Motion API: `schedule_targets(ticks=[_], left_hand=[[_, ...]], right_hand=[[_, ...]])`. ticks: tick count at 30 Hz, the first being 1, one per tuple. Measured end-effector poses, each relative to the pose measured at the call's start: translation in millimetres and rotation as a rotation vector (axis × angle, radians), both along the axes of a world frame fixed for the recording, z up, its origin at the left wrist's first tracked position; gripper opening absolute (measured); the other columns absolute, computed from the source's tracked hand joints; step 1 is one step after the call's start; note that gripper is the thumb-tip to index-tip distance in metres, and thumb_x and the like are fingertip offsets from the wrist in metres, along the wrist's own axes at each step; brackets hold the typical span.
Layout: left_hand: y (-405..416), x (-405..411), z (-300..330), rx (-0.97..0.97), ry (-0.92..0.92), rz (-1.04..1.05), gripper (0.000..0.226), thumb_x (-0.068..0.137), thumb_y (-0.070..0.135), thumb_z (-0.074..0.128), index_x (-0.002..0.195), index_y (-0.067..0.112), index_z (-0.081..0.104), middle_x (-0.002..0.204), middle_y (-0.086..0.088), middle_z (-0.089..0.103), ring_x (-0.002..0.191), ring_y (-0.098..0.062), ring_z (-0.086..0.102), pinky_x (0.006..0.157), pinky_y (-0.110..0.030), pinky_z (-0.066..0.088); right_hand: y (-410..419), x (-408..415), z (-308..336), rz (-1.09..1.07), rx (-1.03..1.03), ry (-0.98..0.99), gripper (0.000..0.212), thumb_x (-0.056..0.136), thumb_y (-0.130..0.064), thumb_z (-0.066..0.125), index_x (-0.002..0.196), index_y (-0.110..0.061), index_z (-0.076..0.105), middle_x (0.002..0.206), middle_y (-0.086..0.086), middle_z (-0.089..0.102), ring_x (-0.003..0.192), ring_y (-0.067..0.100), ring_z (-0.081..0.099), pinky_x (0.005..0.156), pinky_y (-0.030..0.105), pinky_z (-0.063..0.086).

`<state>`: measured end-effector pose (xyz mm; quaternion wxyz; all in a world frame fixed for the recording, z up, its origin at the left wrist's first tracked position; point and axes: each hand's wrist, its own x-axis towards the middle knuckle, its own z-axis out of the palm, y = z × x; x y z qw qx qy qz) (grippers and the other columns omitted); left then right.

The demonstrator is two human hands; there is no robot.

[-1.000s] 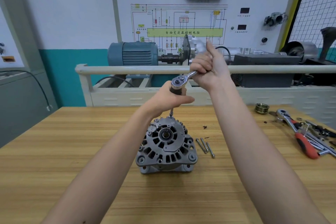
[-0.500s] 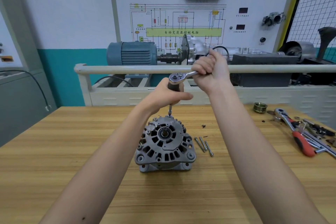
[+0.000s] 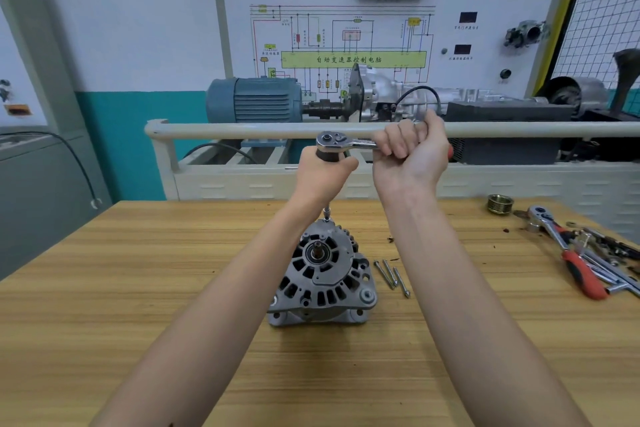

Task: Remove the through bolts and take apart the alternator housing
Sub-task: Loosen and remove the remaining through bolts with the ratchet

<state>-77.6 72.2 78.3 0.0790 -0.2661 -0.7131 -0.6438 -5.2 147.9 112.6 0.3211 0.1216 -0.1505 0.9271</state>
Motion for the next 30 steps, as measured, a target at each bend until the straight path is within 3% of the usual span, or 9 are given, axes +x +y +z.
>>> schedule_targets(ticks=[3,7,10,15,19,22,25,27,30], left_hand=[[-14,-2,5,-0.165,0.068,-0.228,0.036,0.075,0.005,0.072,0.052,0.012,0.046,0.042,0.005,0.042,0.043,-0.011,0.037,0.048,-0.021,0.035],[-22,-3,8,-0.284,0.094,-0.489,0.042,0.079,0.009,0.074,0.051,0.012,0.044,0.046,-0.002,0.039,0.045,-0.014,0.038,0.046,-0.02,0.035],[-16,-3,4,-0.176,0.059,-0.404,0.049,0.081,0.001,0.069,0.046,0.016,0.038,0.044,0.003,0.032,0.043,-0.012,0.031,0.044,-0.018,0.029],[-2,1,-1,0.014,0.043,-0.112,0.038,0.076,-0.006,0.059,0.049,0.012,0.039,0.046,0.0,0.035,0.042,-0.01,0.028,0.046,-0.023,0.028],[11,8,-4,0.233,0.001,0.023,0.044,0.074,-0.007,0.057,0.048,0.018,0.031,0.04,0.013,0.028,0.041,-0.006,0.021,0.04,-0.019,0.021],[4,6,-4,0.097,0.033,-0.049,0.041,0.074,-0.004,0.064,0.049,0.015,0.038,0.04,0.01,0.033,0.04,-0.006,0.027,0.041,-0.017,0.026],[-13,0,1,-0.111,0.088,-0.267,0.039,0.077,0.001,0.07,0.05,0.013,0.044,0.042,0.005,0.041,0.043,-0.012,0.036,0.045,-0.019,0.033],[-18,-1,4,-0.156,0.087,-0.371,0.04,0.078,0.0,0.07,0.05,0.014,0.045,0.043,0.004,0.04,0.044,-0.014,0.035,0.046,-0.02,0.032],[-17,2,2,-0.168,0.105,-0.366,0.044,0.079,-0.004,0.067,0.048,0.014,0.043,0.043,0.005,0.037,0.043,-0.009,0.034,0.046,-0.017,0.031]], right_hand=[[18,-6,12,0.186,-0.016,-0.055,0.062,0.1,-0.016,0.04,0.039,-0.019,0.03,0.036,-0.007,0.02,0.028,0.007,0.019,0.03,0.019,0.018],[31,-17,27,0.415,0.083,-0.131,0.057,0.099,-0.016,0.042,0.044,-0.018,0.028,0.035,-0.008,0.023,0.025,0.006,0.021,0.03,0.017,0.013],[28,-19,28,0.41,0.075,-0.128,0.056,0.099,-0.015,0.041,0.045,-0.019,0.028,0.035,-0.008,0.023,0.025,0.006,0.021,0.029,0.016,0.014],[15,-5,8,0.138,-0.034,-0.041,0.061,0.1,-0.016,0.04,0.04,-0.019,0.031,0.037,-0.008,0.02,0.029,0.007,0.019,0.031,0.019,0.018],[4,5,-2,-0.008,-0.067,-0.013,0.061,0.1,-0.016,0.04,0.04,-0.02,0.031,0.04,-0.006,0.02,0.034,0.01,0.019,0.035,0.021,0.022],[15,3,8,0.079,-0.045,-0.053,0.062,0.1,-0.016,0.039,0.039,-0.02,0.031,0.038,-0.007,0.02,0.031,0.009,0.018,0.033,0.019,0.019],[26,-6,21,0.273,0.035,-0.114,0.059,0.098,-0.013,0.039,0.04,-0.018,0.029,0.036,-0.007,0.02,0.027,0.007,0.018,0.03,0.018,0.015],[29,-13,28,0.373,0.102,-0.145,0.056,0.098,-0.012,0.039,0.043,-0.018,0.028,0.035,-0.007,0.021,0.026,0.007,0.019,0.031,0.017,0.013],[30,-16,31,0.422,0.126,-0.153,0.052,0.098,-0.013,0.039,0.047,-0.019,0.028,0.035,-0.008,0.022,0.026,0.007,0.02,0.032,0.017,0.012]])
